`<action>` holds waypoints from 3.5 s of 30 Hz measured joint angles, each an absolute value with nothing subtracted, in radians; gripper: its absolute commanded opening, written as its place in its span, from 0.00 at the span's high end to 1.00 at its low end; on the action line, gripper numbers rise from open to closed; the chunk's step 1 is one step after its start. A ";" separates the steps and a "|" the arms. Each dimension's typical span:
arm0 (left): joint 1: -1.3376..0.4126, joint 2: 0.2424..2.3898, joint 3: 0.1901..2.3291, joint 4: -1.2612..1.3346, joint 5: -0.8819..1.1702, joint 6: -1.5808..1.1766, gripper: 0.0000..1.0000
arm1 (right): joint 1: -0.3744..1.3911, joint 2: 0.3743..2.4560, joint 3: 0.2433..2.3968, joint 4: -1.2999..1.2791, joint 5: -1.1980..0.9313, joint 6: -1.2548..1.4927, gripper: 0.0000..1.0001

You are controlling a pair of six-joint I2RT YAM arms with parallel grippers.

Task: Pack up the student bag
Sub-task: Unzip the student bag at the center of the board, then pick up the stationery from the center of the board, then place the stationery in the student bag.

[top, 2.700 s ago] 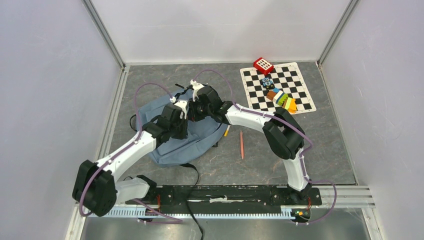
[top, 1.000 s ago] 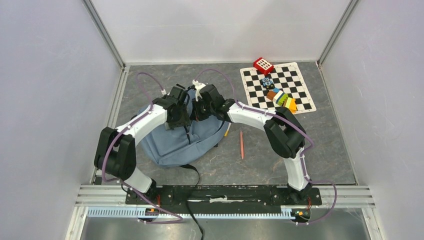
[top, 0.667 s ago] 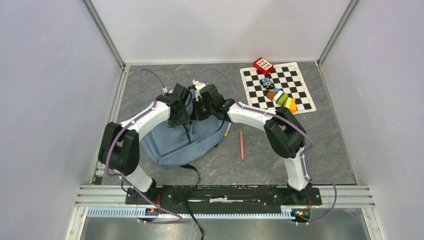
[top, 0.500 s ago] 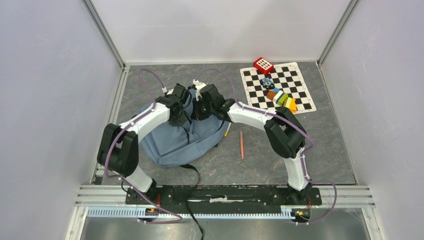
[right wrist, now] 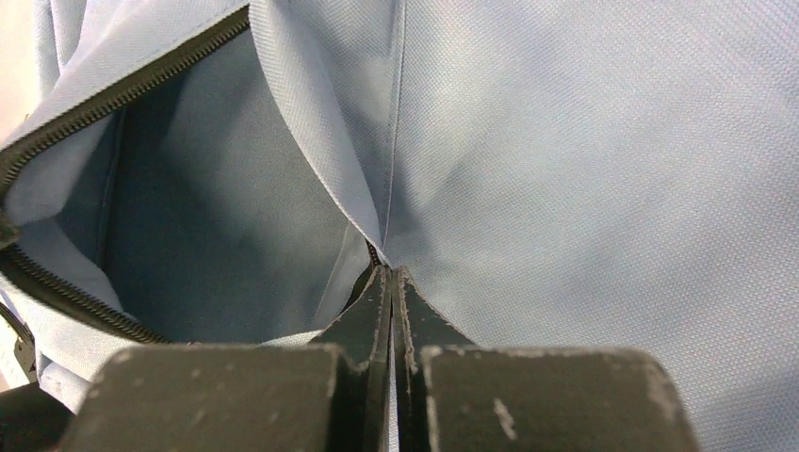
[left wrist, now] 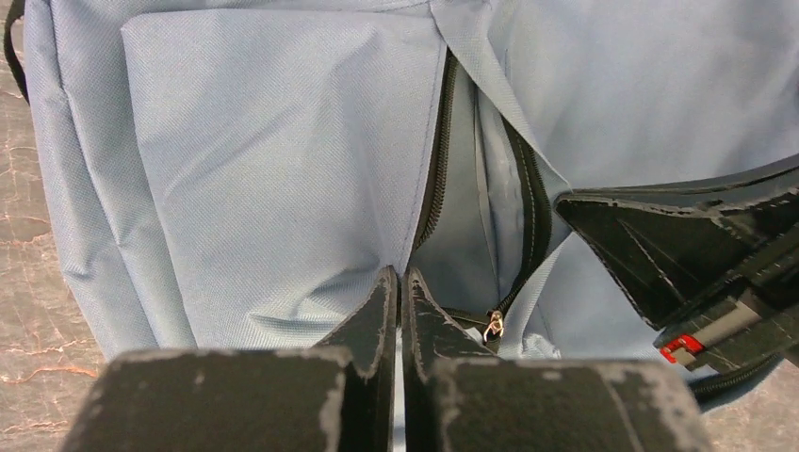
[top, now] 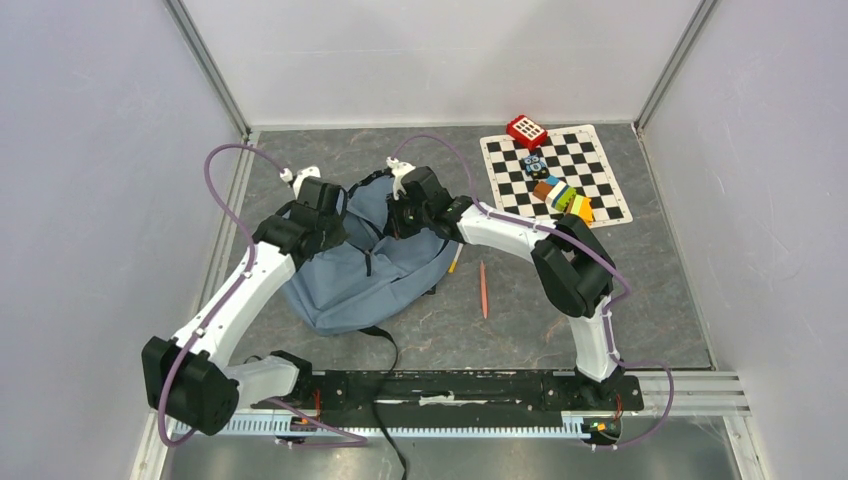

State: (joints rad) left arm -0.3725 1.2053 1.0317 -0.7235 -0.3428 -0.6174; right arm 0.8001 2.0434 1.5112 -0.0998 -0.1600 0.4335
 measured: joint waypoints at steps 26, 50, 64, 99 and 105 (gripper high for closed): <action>-0.323 1.175 1.011 -0.728 -0.282 -0.628 0.98 | 0.734 1.503 1.341 -0.331 0.086 0.155 0.35; -0.309 1.168 1.011 -0.723 -0.232 -0.628 0.98 | 0.707 1.628 0.978 -0.469 0.115 0.278 0.62; -0.309 1.168 1.011 -0.722 -0.229 -0.628 0.98 | 0.707 1.678 0.964 -0.467 0.102 0.299 0.83; -0.298 1.166 1.010 -0.698 -0.200 -0.624 0.98 | 0.805 1.901 1.611 -0.205 -0.183 0.421 1.00; -0.298 1.153 0.997 -0.690 -0.198 -0.625 0.98 | 0.833 2.015 1.625 -0.114 -0.209 0.498 1.00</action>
State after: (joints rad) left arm -0.2977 1.1534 0.9974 -0.6903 -0.1978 -0.6247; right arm 0.8333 2.0148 1.6249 -0.1143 -0.2092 0.4980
